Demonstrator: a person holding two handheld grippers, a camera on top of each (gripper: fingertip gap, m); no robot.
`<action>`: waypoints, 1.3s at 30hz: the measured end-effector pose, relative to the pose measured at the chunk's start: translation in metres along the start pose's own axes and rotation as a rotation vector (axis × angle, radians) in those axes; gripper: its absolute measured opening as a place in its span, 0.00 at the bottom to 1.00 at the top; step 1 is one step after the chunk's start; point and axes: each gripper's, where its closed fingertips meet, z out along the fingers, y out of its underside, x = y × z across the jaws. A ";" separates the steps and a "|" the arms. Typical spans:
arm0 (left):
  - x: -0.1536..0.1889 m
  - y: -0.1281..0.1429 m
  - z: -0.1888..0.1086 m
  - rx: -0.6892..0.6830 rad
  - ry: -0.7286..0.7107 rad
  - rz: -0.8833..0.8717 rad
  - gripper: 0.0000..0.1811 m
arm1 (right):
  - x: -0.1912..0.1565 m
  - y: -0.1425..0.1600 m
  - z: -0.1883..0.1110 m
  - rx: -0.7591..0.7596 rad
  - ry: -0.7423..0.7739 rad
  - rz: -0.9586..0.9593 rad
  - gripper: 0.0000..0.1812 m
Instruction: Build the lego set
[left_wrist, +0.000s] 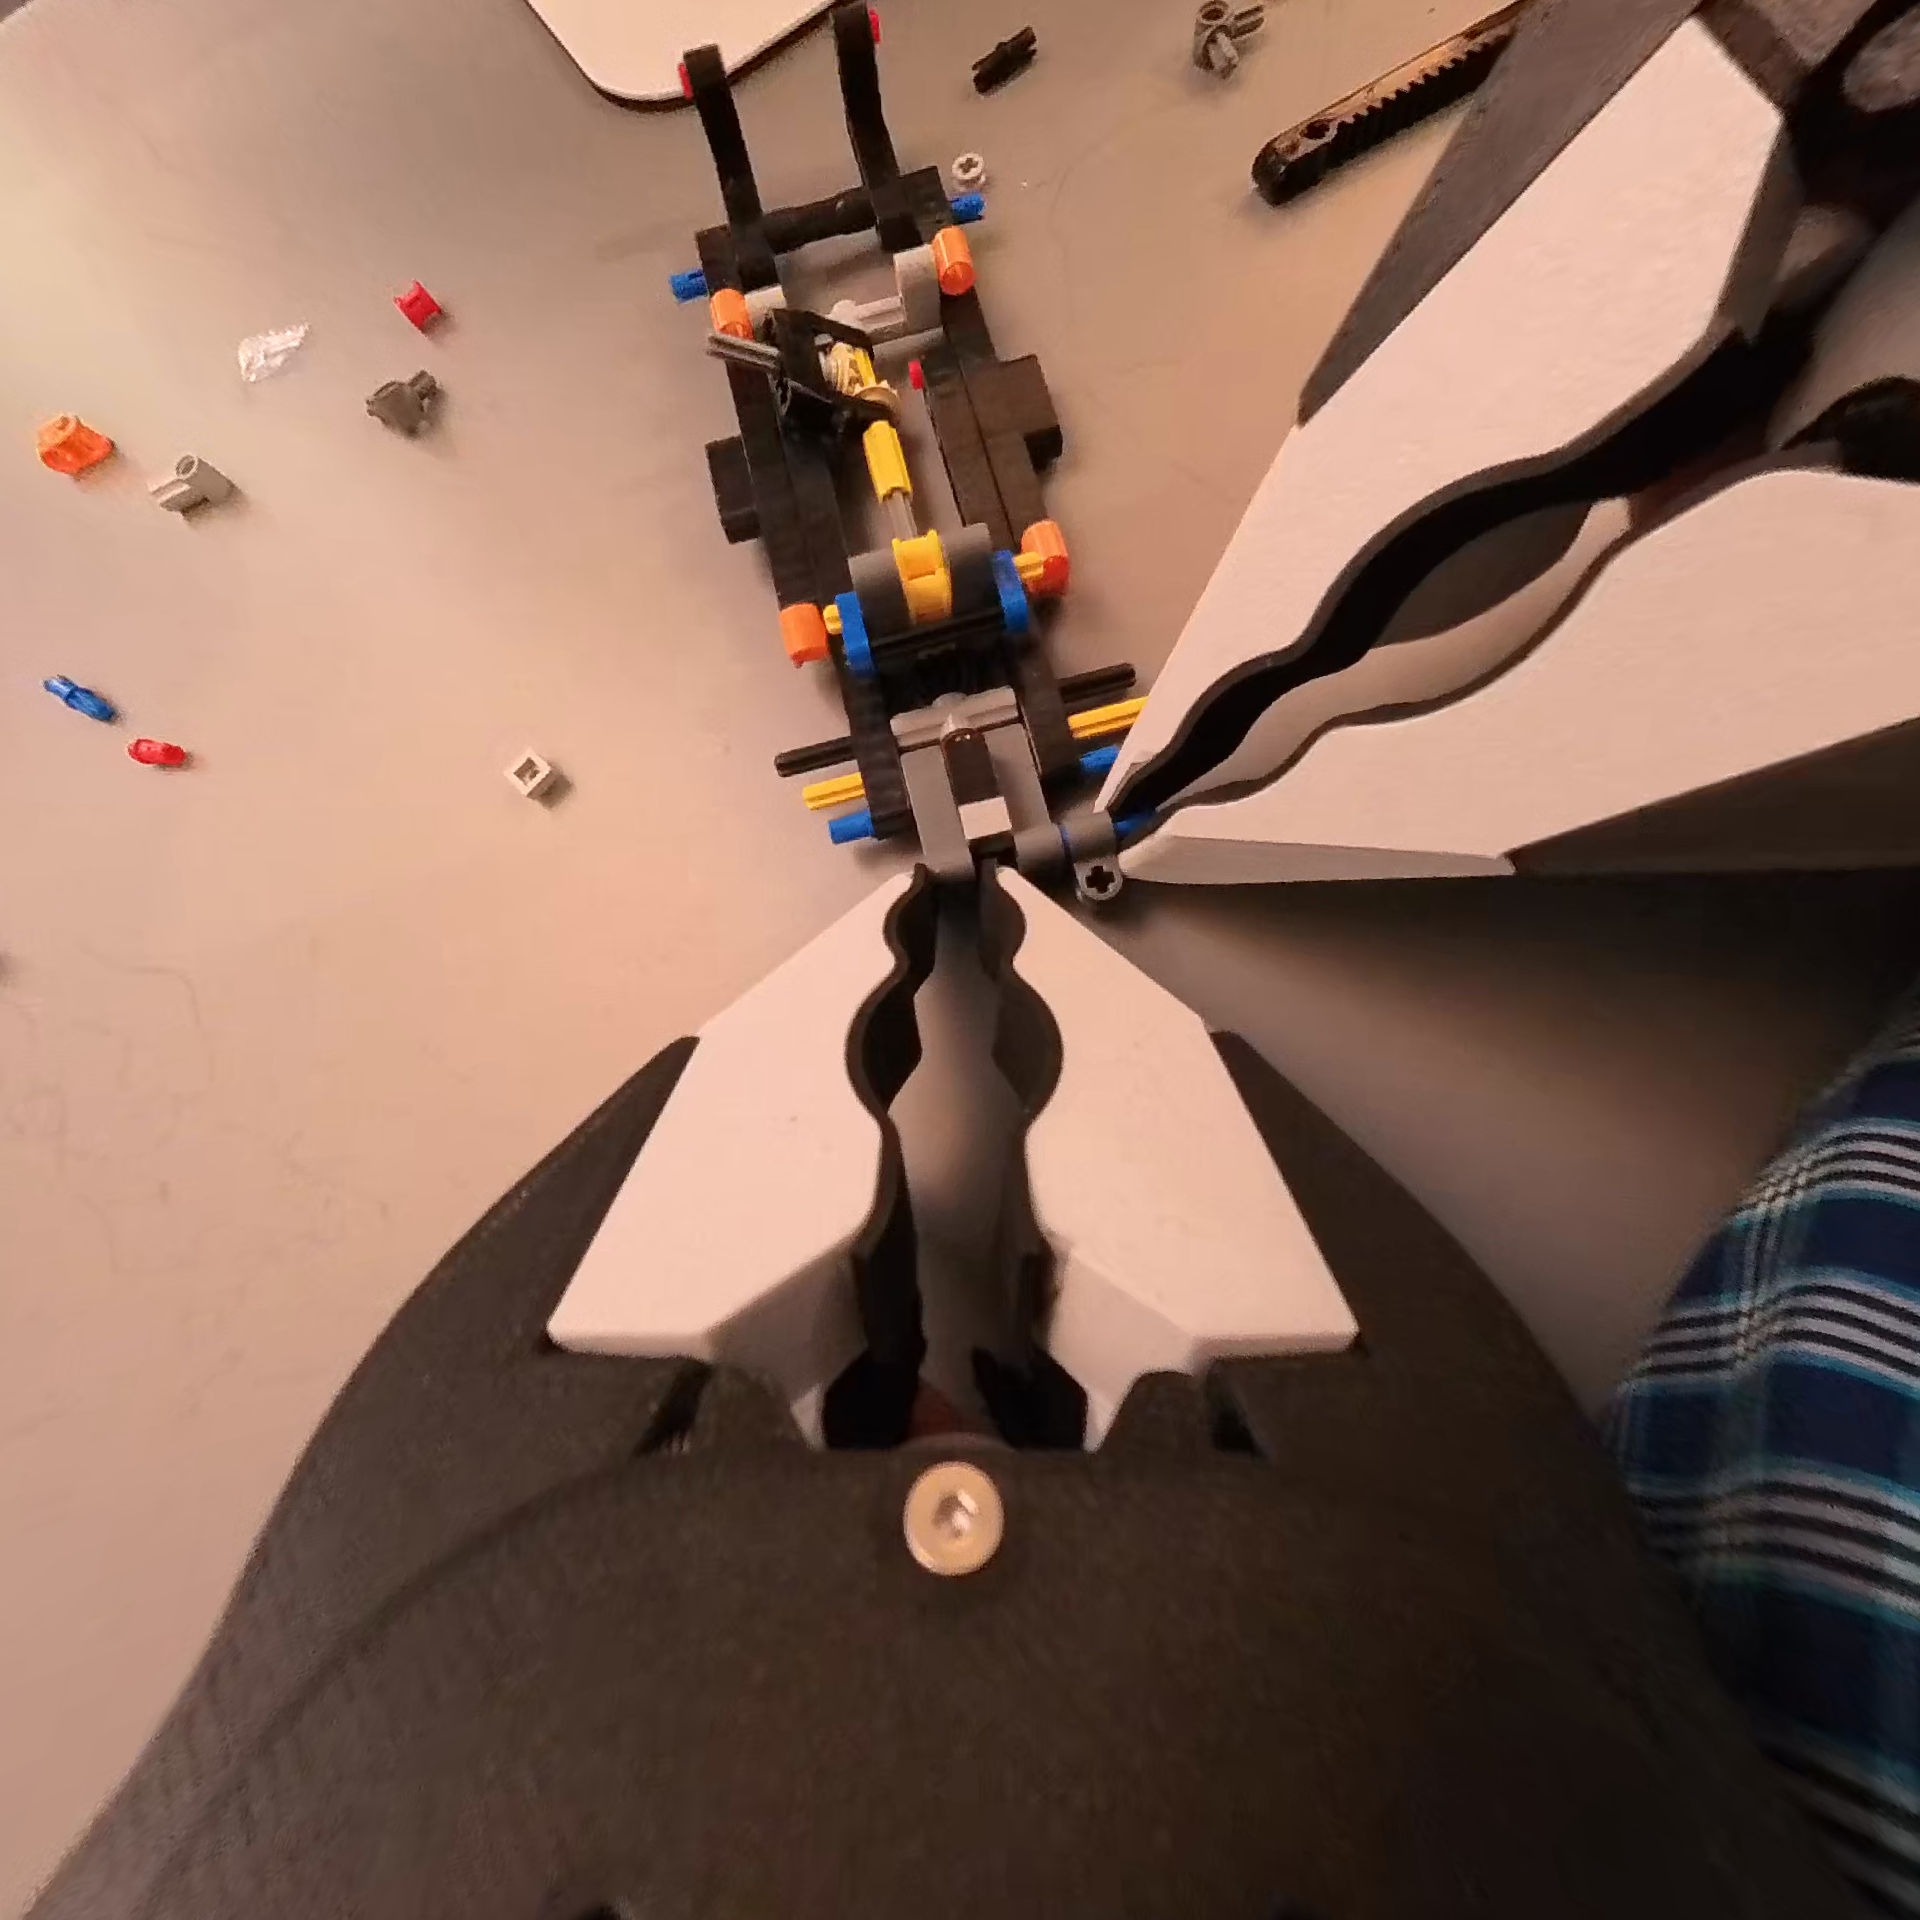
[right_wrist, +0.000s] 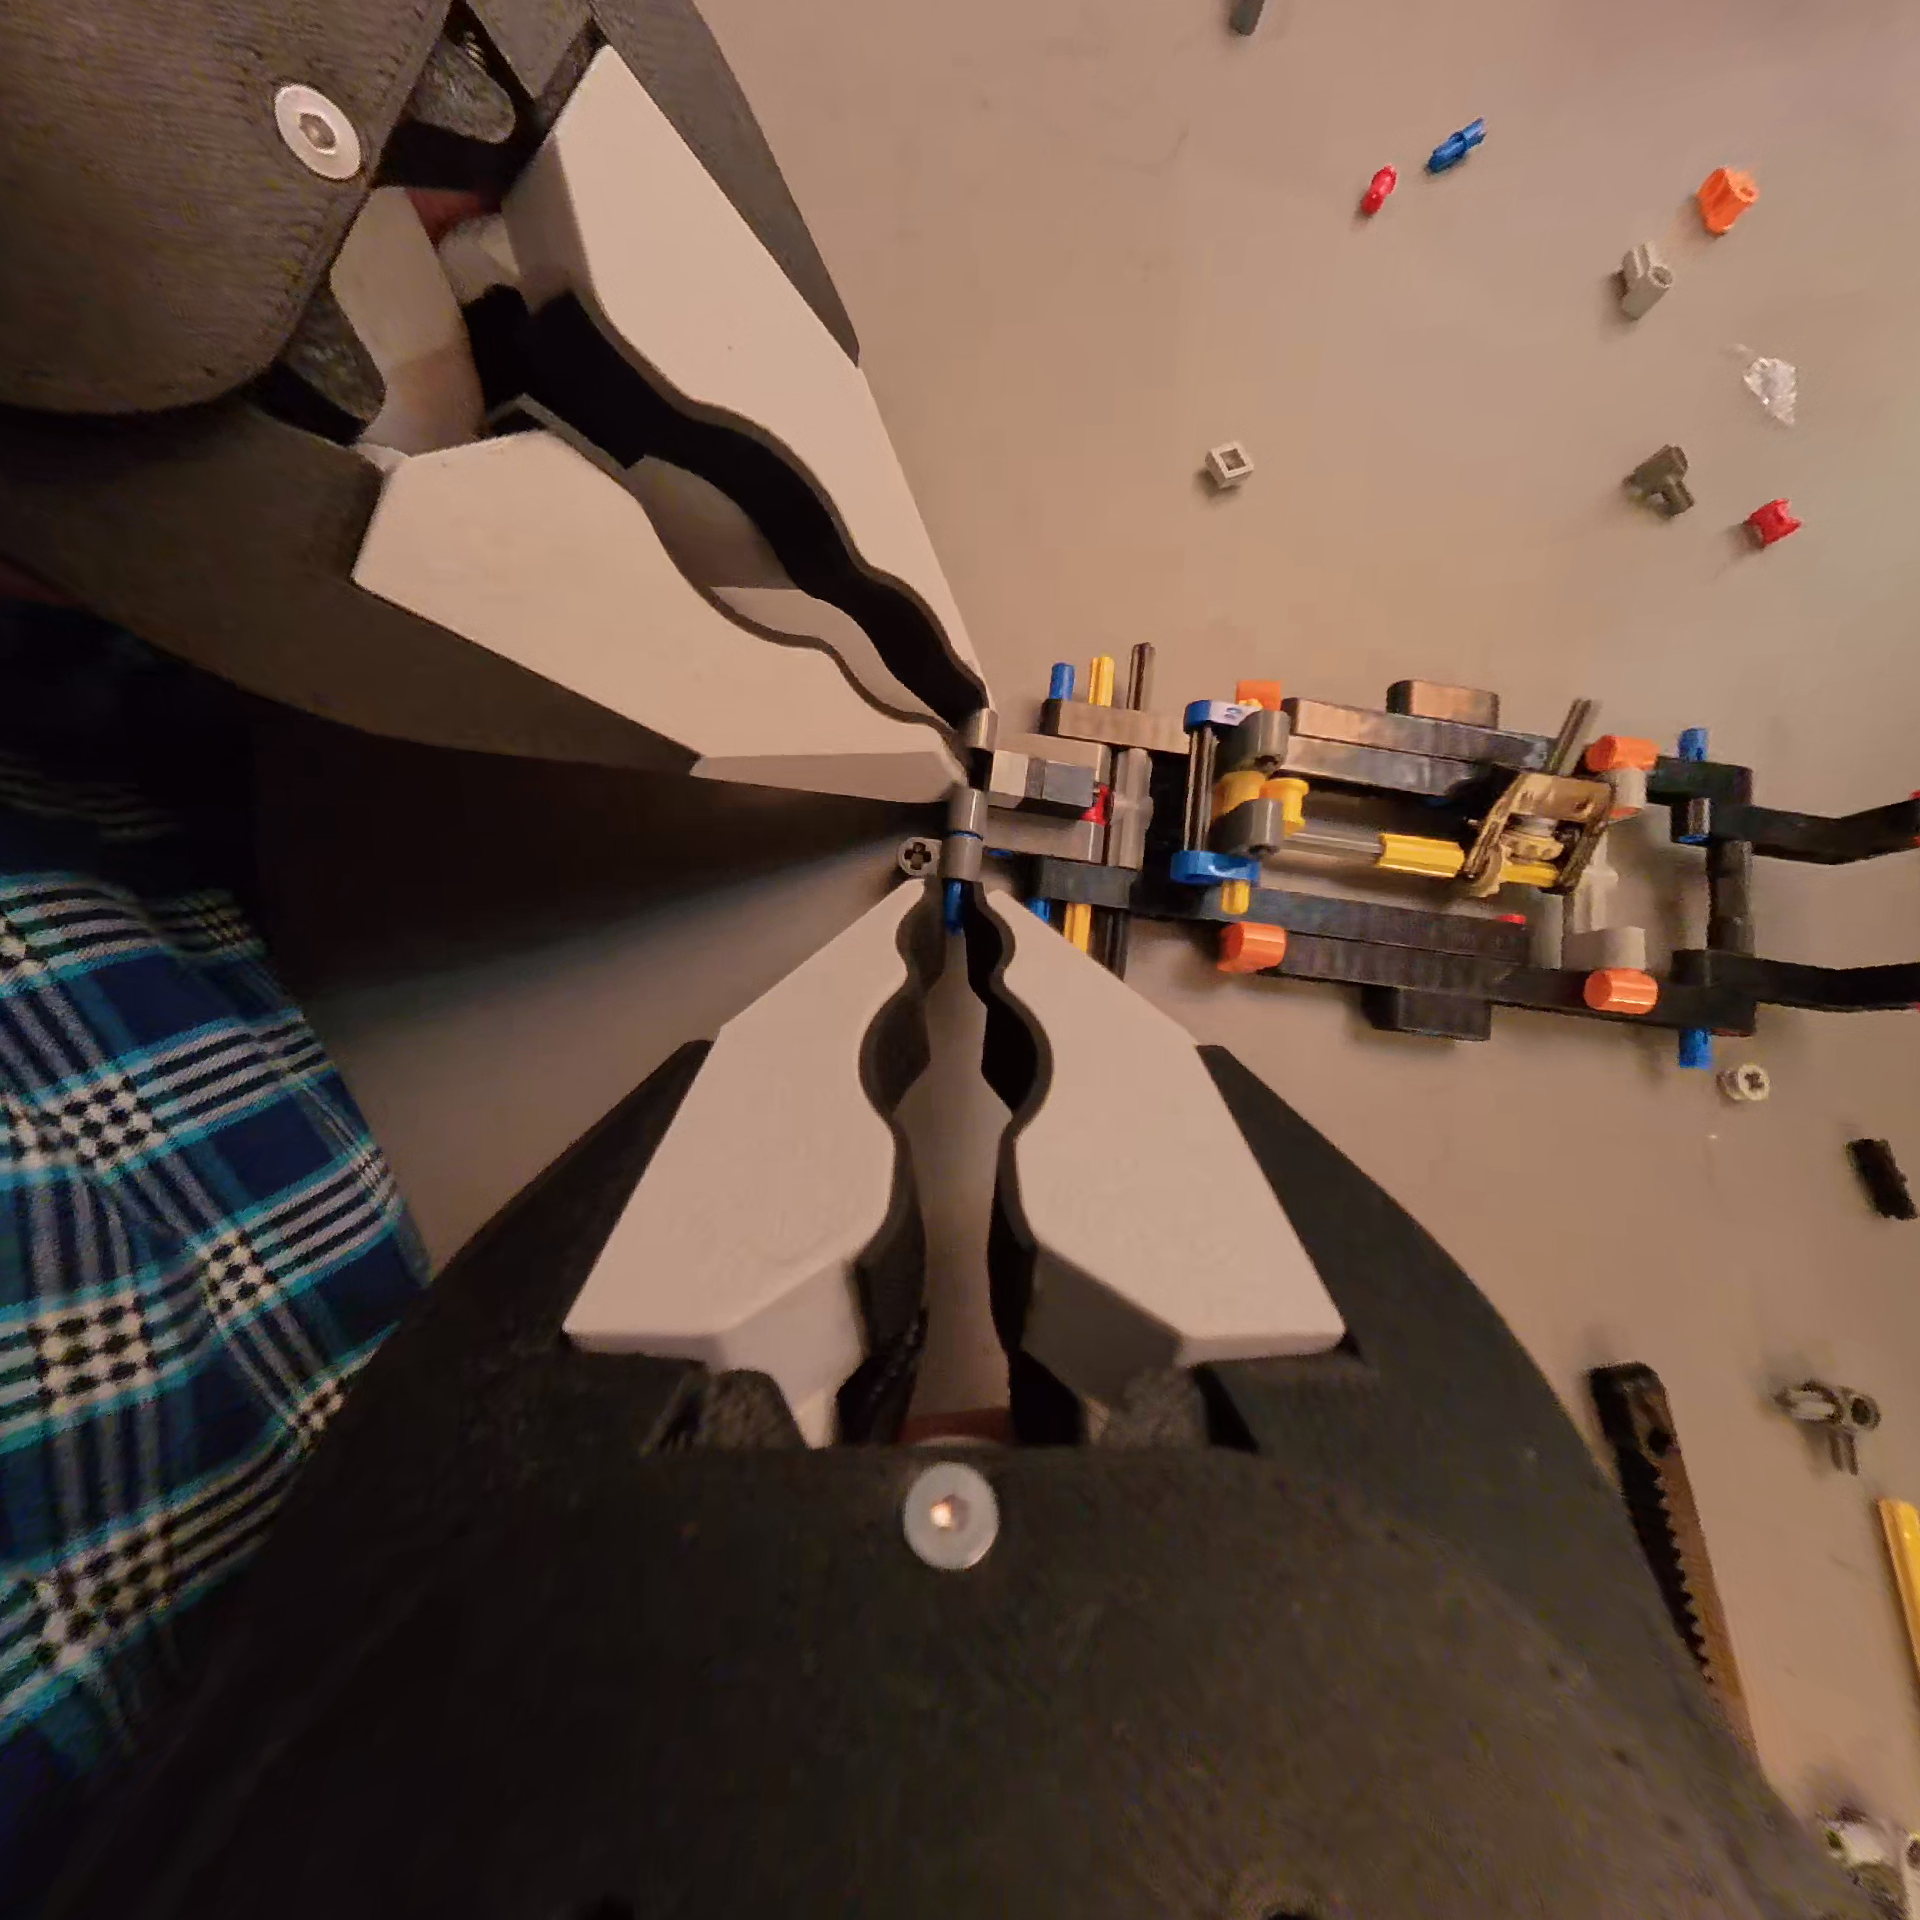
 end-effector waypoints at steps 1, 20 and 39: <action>-0.001 0.000 0.000 0.000 -0.005 0.001 0.03 | 0.000 0.000 0.000 -0.004 -0.001 -0.001 0.00; 0.005 0.000 -0.002 0.012 0.045 -0.035 0.04 | 0.002 0.009 -0.008 -0.007 -0.009 0.058 0.00; 0.003 0.001 -0.003 0.001 -0.003 -0.016 0.03 | -0.001 0.008 0.000 0.012 0.010 0.153 0.00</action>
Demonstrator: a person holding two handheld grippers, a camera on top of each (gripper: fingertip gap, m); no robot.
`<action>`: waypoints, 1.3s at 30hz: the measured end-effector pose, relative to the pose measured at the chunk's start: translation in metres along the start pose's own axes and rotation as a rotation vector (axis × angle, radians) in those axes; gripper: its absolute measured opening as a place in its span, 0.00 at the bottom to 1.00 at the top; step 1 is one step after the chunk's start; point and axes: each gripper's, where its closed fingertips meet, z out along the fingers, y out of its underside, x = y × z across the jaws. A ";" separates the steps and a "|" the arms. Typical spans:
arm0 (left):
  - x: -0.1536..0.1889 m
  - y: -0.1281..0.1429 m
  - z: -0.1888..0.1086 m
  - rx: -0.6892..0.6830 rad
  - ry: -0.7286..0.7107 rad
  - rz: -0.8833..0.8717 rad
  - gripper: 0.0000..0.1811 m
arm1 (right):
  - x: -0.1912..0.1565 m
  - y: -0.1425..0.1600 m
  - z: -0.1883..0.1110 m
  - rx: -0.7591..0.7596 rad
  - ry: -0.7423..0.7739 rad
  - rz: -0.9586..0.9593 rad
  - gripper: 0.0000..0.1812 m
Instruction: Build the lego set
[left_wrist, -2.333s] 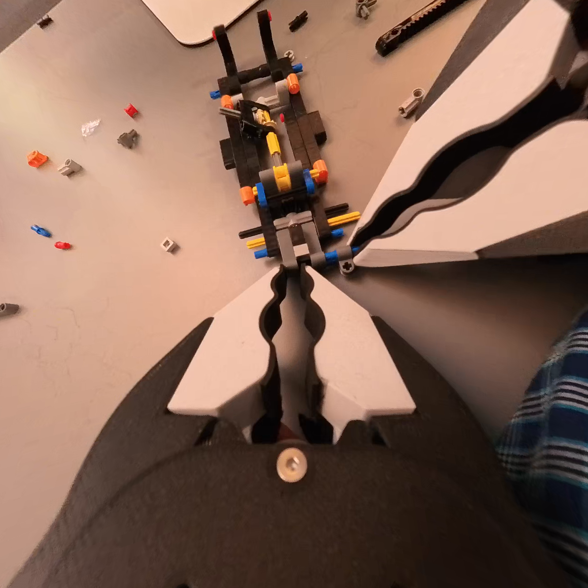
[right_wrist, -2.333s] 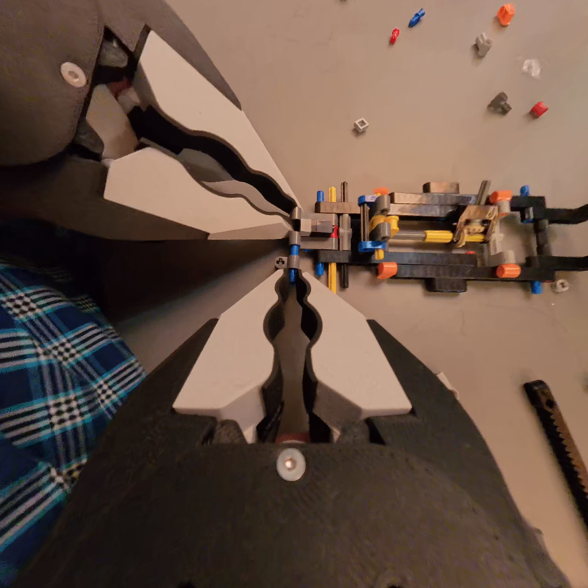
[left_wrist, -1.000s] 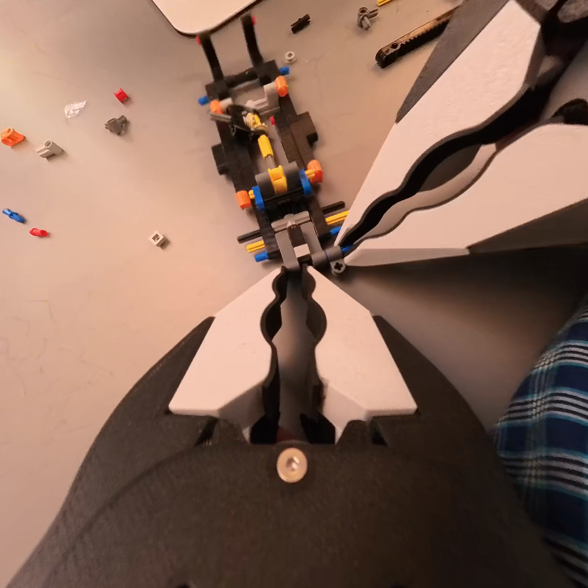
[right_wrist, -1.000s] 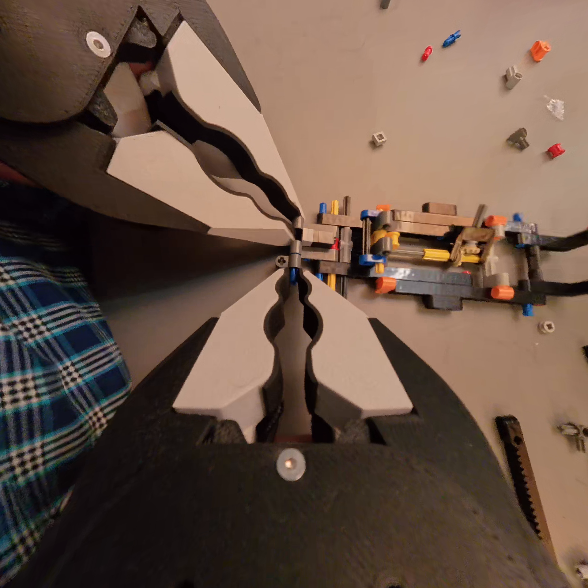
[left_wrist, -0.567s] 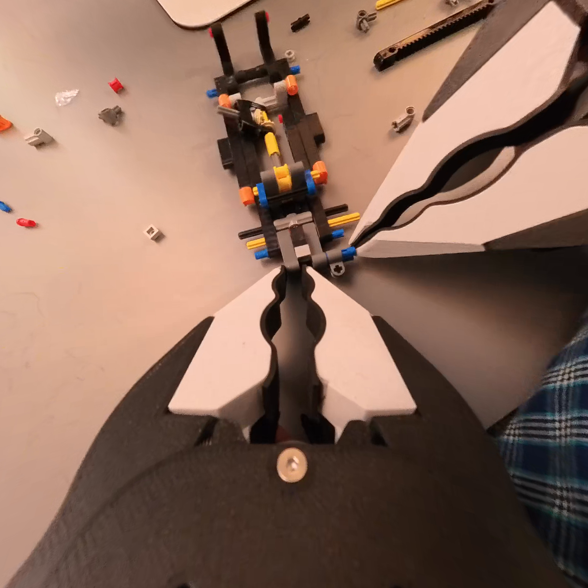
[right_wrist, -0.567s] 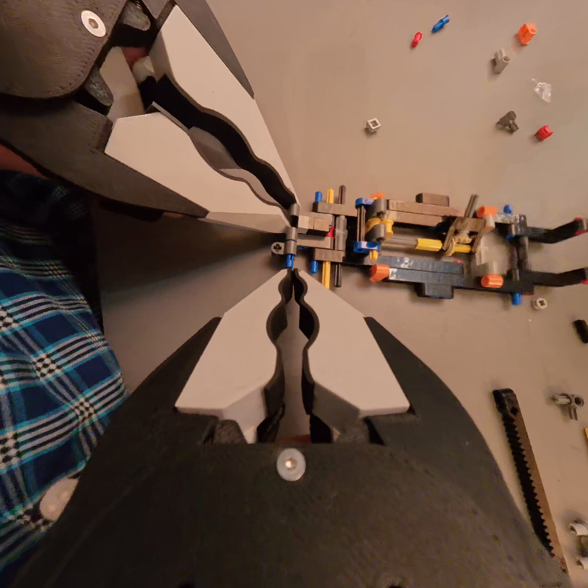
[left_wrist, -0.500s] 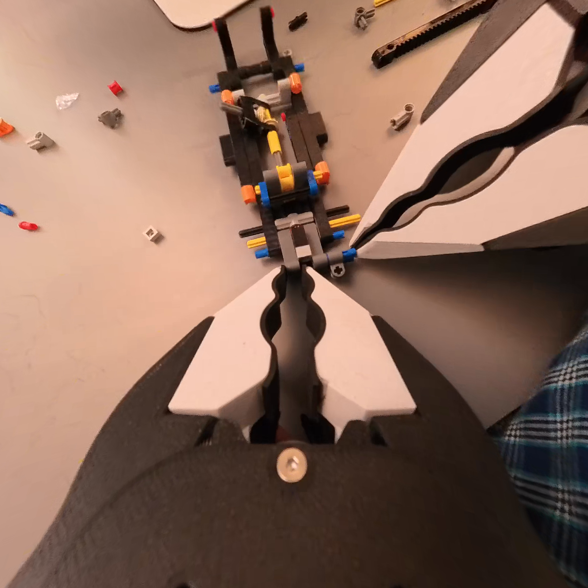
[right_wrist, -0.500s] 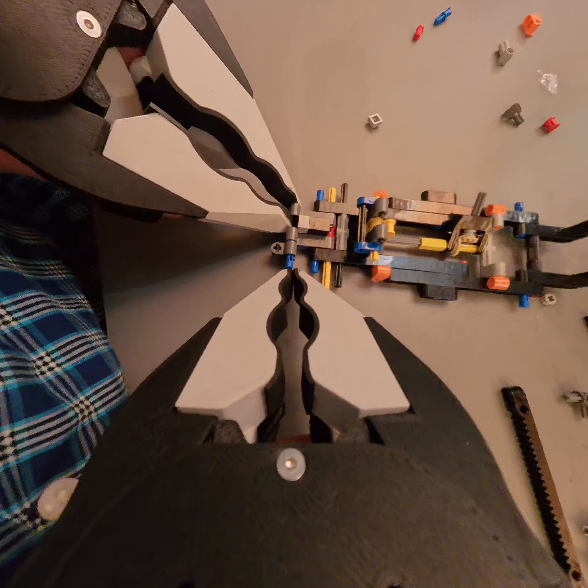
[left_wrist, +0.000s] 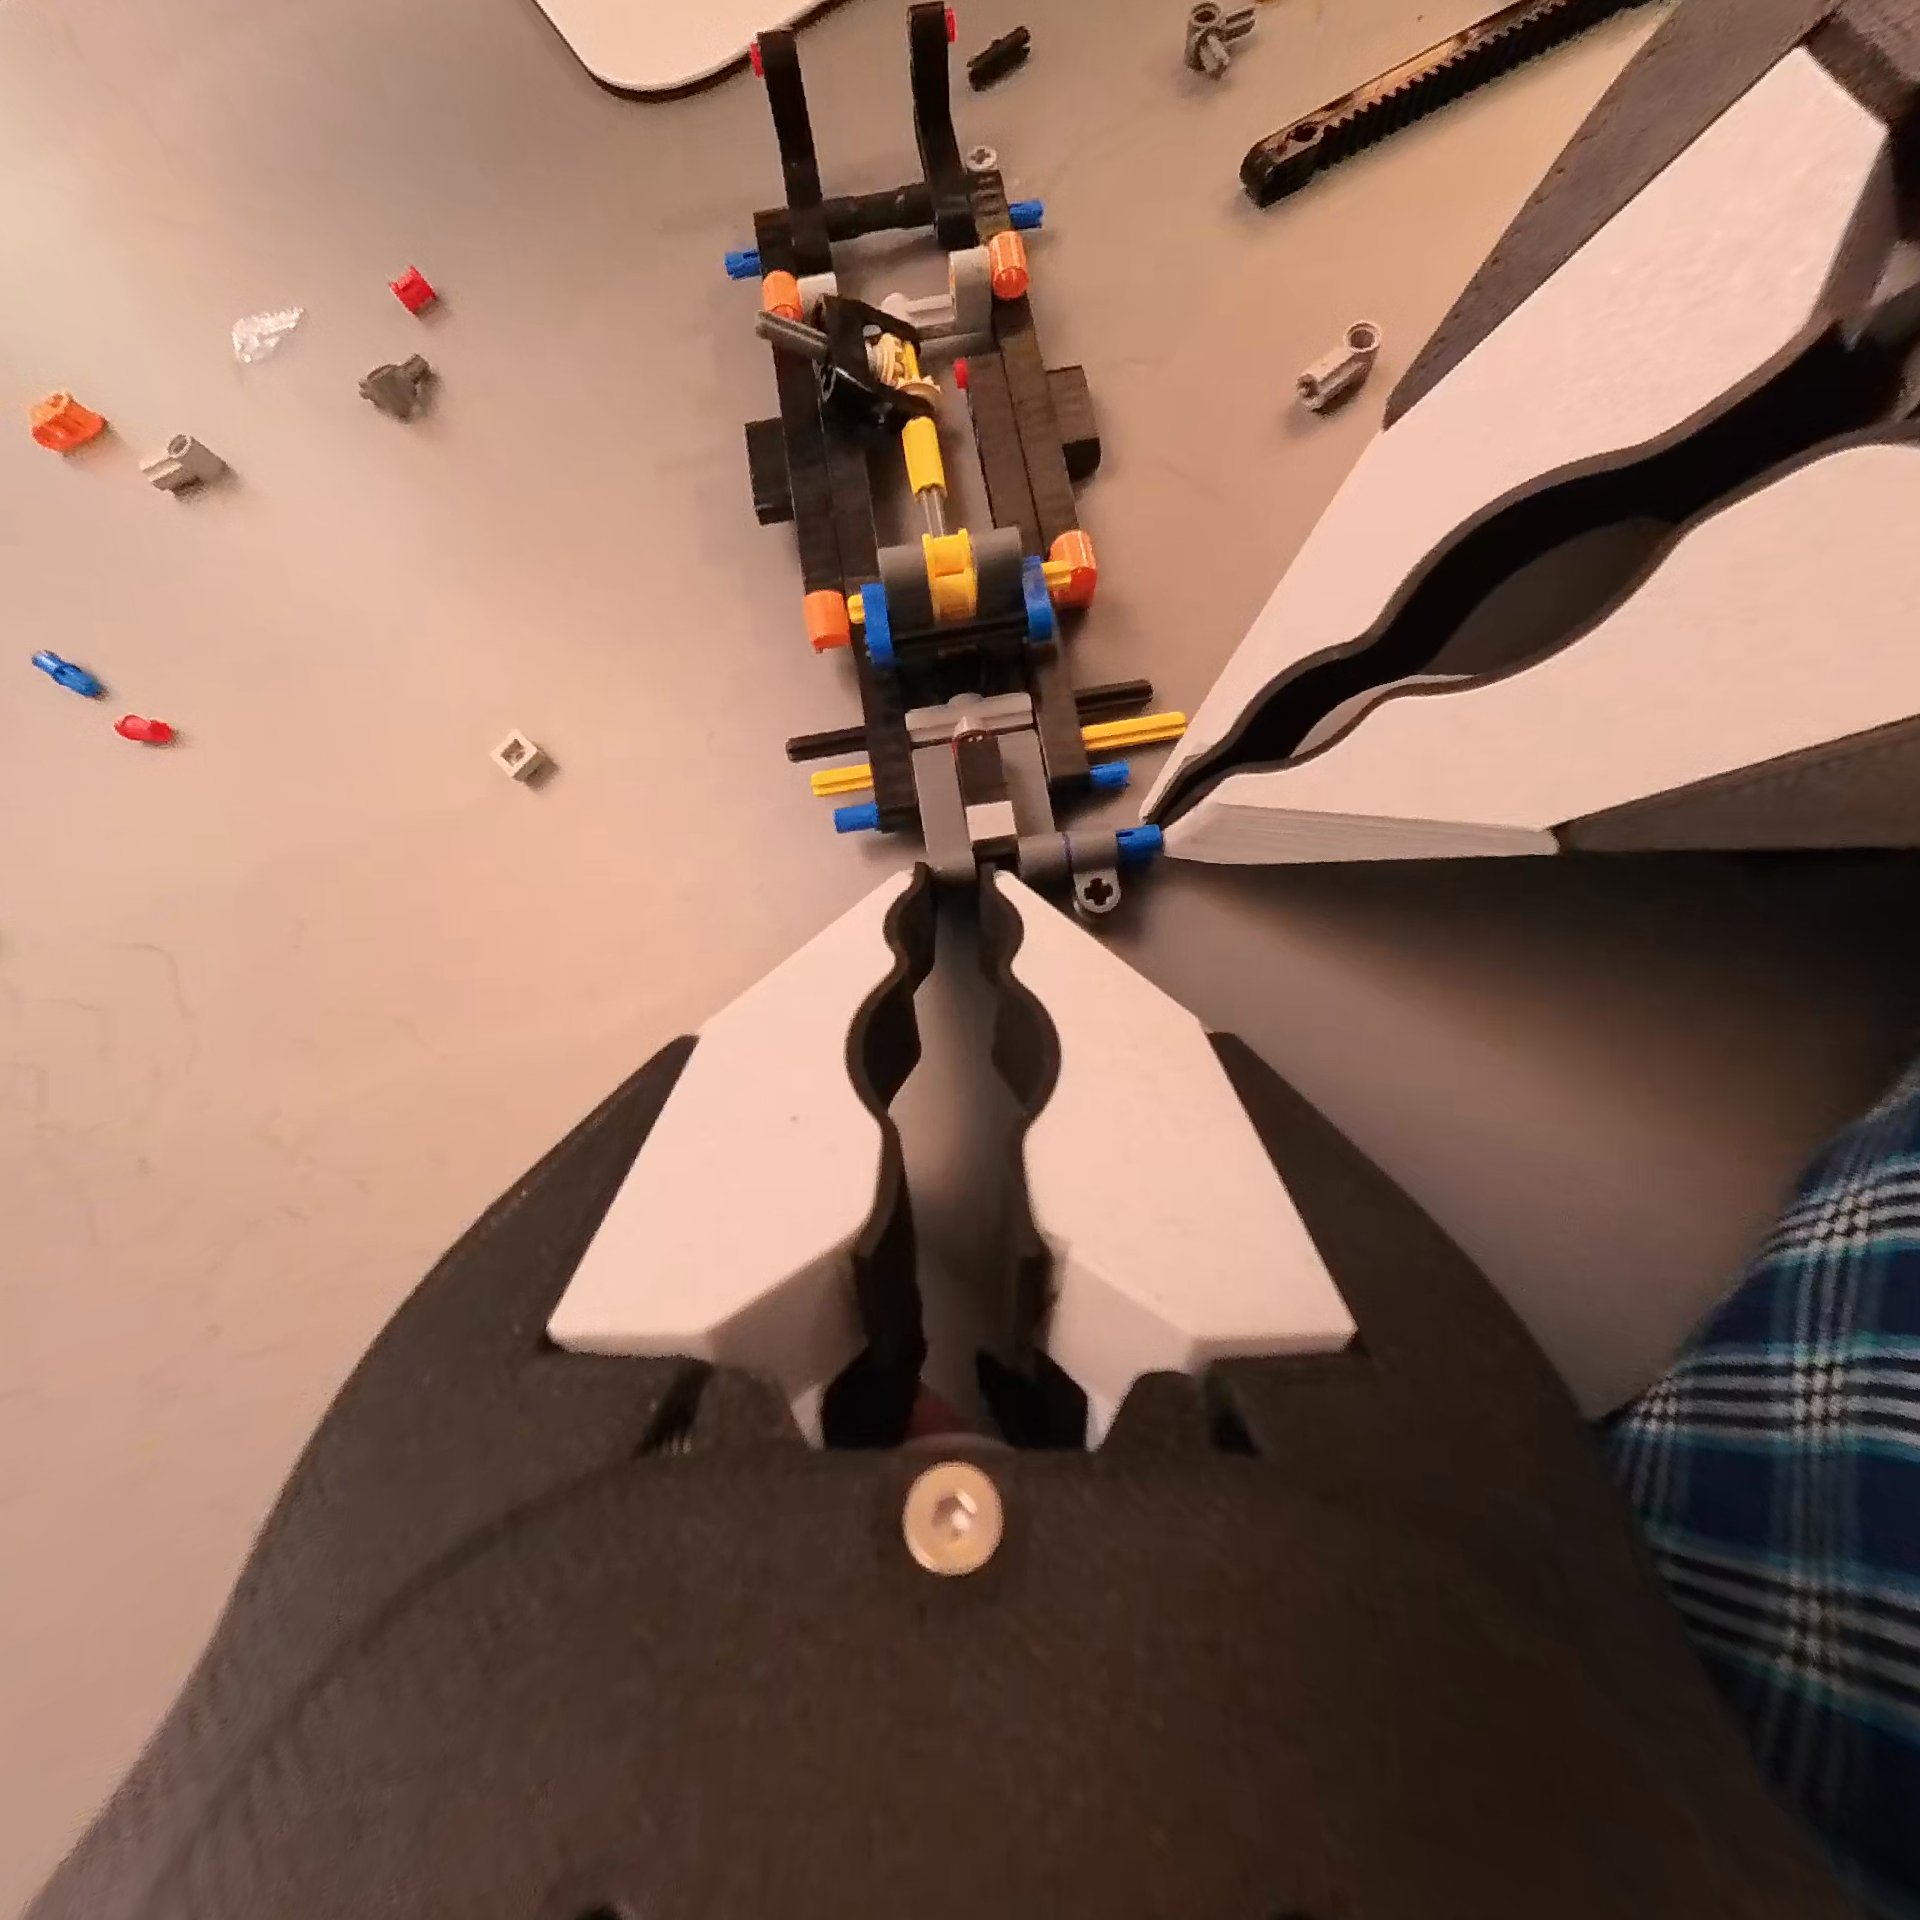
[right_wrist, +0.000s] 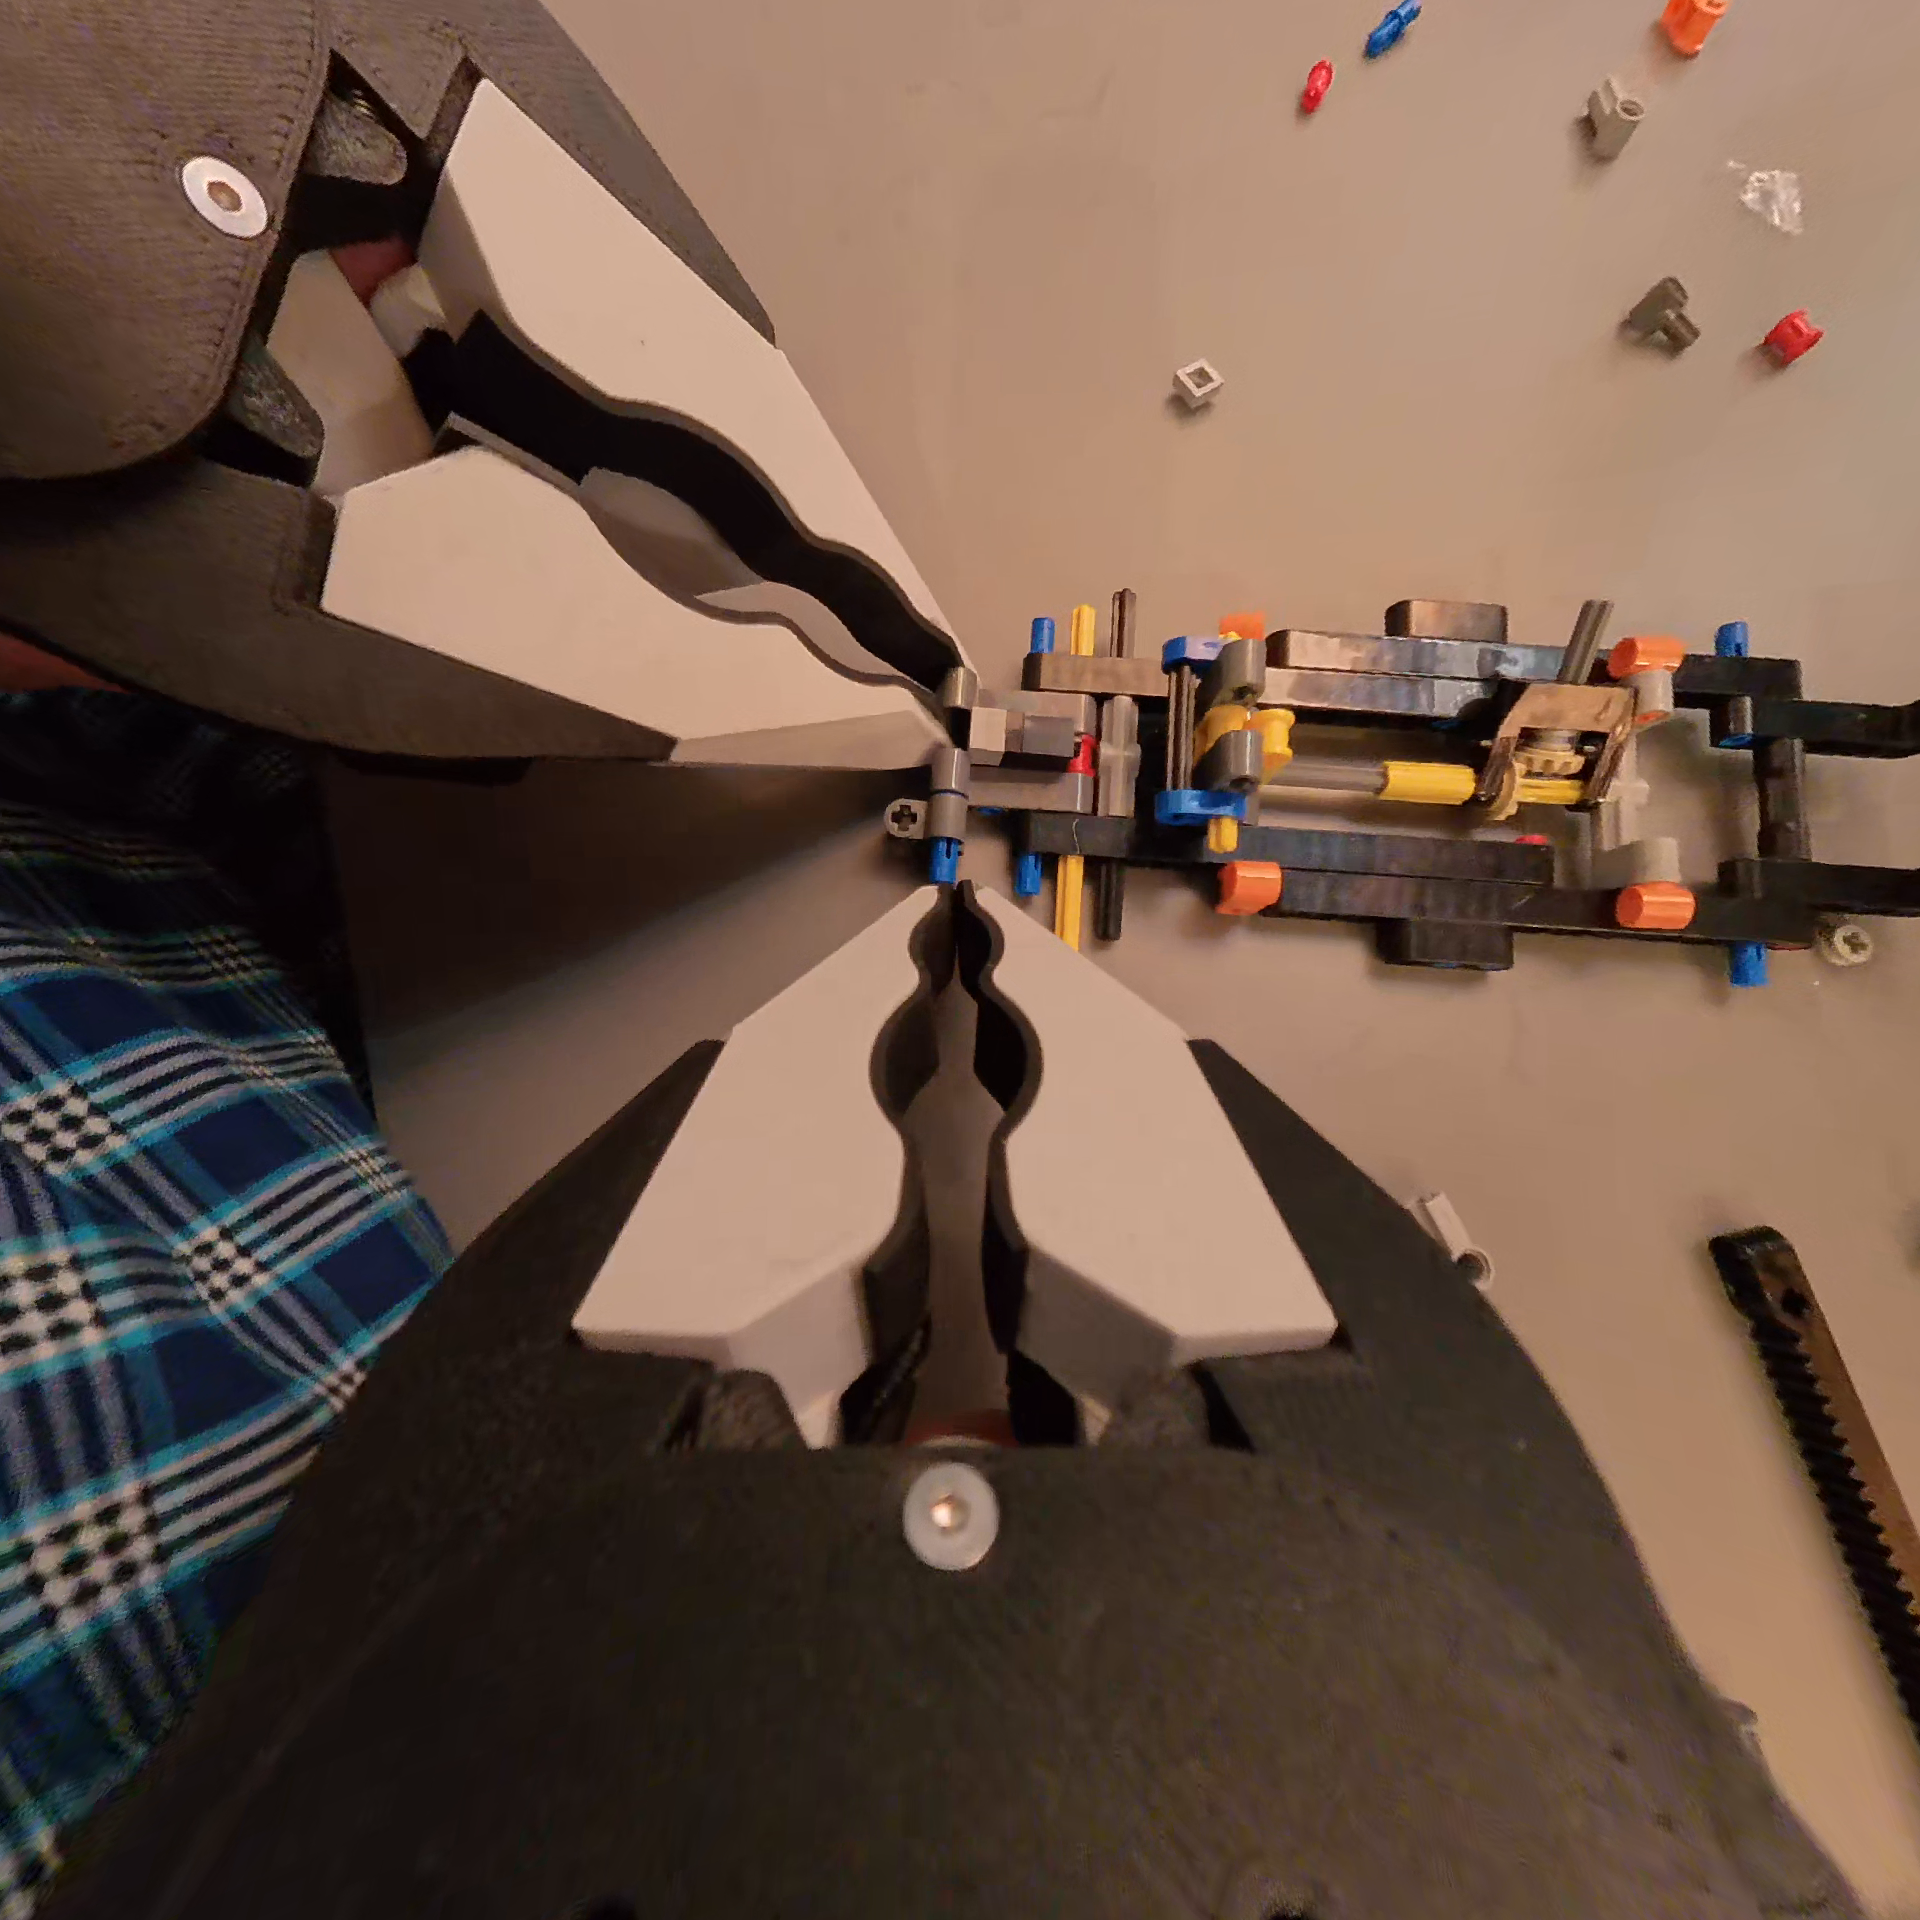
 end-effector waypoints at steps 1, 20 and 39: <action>0.000 0.000 0.000 -0.001 -0.005 -0.001 0.03 | 0.000 0.000 0.000 0.000 0.004 0.003 0.00; 0.060 -0.015 -0.007 0.050 0.316 -0.050 0.11 | 0.056 0.048 -0.086 -0.078 0.223 0.055 0.11; 0.088 -0.042 -0.028 0.143 0.486 -0.014 0.16 | 0.071 0.074 -0.080 -0.069 0.188 0.059 0.03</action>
